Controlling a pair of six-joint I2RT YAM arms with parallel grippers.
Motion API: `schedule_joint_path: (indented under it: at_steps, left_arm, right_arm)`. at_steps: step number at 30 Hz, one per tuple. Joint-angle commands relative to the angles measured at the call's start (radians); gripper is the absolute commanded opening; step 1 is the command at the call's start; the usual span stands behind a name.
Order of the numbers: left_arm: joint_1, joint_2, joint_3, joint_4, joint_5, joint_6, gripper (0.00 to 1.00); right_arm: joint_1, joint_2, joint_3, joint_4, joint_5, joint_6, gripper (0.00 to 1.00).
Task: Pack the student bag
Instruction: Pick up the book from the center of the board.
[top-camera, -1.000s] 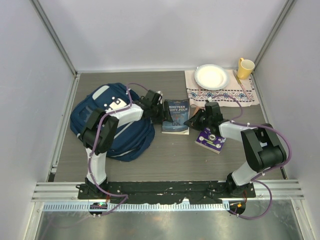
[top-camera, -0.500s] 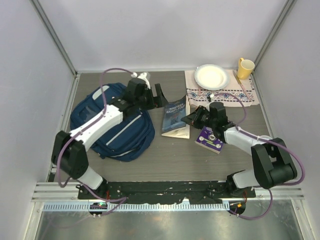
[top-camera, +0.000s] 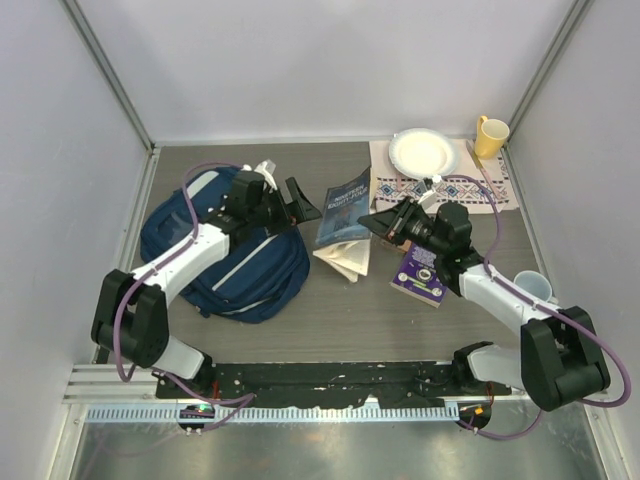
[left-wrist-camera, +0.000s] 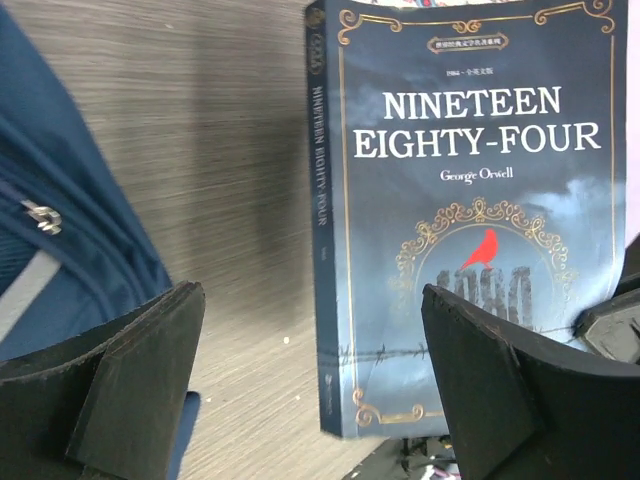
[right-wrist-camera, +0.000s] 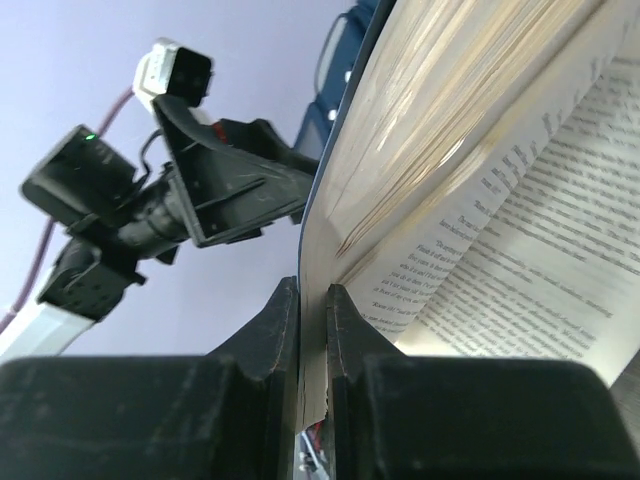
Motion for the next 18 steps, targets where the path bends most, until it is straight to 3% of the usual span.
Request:
schedule_joint_path:
  at_steps: [1, 13, 18]
  left_arm:
    - [-0.003, 0.026, -0.019, 0.225, 0.13, -0.097, 0.94]
    - [-0.003, 0.257, -0.131, 0.701, 0.293, -0.365, 0.92]
    - [-0.011, 0.317, -0.152, 0.842, 0.322, -0.441, 0.86]
  right_arm:
    - [0.005, -0.044, -0.007, 0.328, -0.093, 0.112, 0.01]
    - [0.005, -0.021, -0.142, 0.701, -0.175, 0.279, 0.01]
    - [0.005, 0.019, -0.188, 0.821, -0.206, 0.343, 0.01]
